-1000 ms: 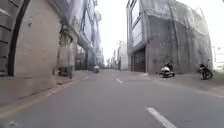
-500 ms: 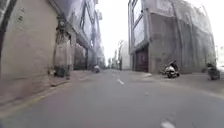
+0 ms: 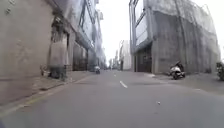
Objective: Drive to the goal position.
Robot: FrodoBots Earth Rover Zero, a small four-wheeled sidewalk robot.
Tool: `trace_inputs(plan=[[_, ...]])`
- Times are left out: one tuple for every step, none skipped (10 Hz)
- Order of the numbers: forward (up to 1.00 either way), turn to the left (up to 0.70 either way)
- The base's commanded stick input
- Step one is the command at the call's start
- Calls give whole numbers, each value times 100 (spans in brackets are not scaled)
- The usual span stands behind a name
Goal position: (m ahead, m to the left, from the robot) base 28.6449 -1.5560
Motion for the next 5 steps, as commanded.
trace_inputs(plan=[[100, 0], [100, 0], [100, 0], [100, 0], [100, 0]])
